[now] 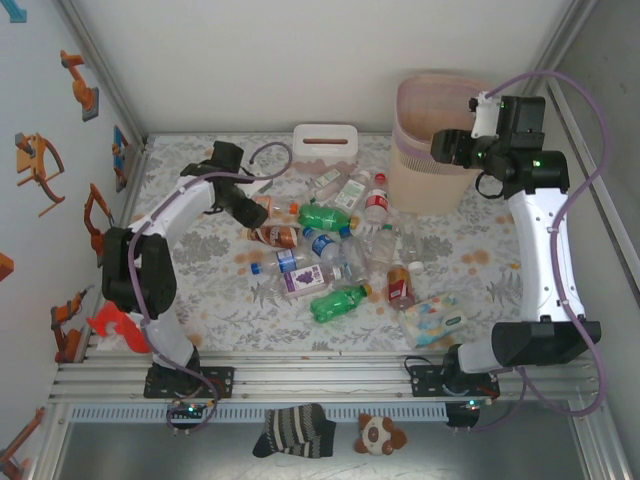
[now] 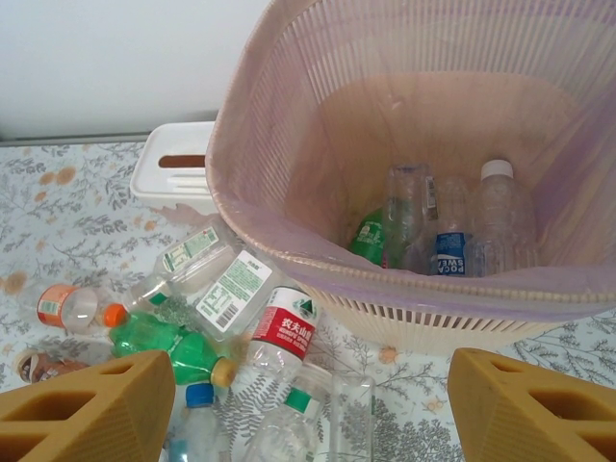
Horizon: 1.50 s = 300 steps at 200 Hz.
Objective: Put the plastic bottles in the bin
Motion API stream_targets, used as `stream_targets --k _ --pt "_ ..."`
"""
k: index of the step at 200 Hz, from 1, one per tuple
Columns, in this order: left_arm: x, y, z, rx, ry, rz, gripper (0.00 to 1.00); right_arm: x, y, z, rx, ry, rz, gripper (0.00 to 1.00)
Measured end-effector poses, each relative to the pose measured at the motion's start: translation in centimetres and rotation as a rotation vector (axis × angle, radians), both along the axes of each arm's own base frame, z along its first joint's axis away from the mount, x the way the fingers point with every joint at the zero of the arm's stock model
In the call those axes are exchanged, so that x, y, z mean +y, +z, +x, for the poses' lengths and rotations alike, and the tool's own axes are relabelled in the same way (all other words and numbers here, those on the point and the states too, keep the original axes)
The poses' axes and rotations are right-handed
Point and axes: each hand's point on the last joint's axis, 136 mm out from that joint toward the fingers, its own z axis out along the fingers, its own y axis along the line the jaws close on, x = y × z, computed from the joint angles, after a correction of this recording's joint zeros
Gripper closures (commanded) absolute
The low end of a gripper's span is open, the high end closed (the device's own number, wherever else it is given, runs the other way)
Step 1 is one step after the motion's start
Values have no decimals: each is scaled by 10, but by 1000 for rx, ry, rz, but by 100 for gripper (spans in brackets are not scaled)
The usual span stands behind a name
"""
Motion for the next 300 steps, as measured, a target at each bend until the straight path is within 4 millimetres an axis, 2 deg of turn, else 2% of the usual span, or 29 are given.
stream_targets --k 42,77,138,165,187,240,261,300 --pt "-7 -15 26 -15 -99 29 12 0 -1 -1 5 -1 -3 25" --pt "-12 -29 37 -12 -170 49 6 -1 -5 -2 25 6 -14 26" --pt "-34 -56 48 9 -276 68 4 0 -7 -1 46 12 -15 26" --pt "-38 -67 49 29 -291 65 7 0 -7 -1 45 14 -18 26" --pt "-32 -77 45 67 -284 70 10 0 -7 -1 46 15 -20 26" --pt "-9 -83 41 121 -224 65 18 0 -9 -3 57 16 -21 26" --pt "-1 -90 33 154 -199 66 23 1 -10 -4 60 18 -20 26" --pt "2 -90 20 194 -179 54 35 3 -10 -4 61 32 -9 26"
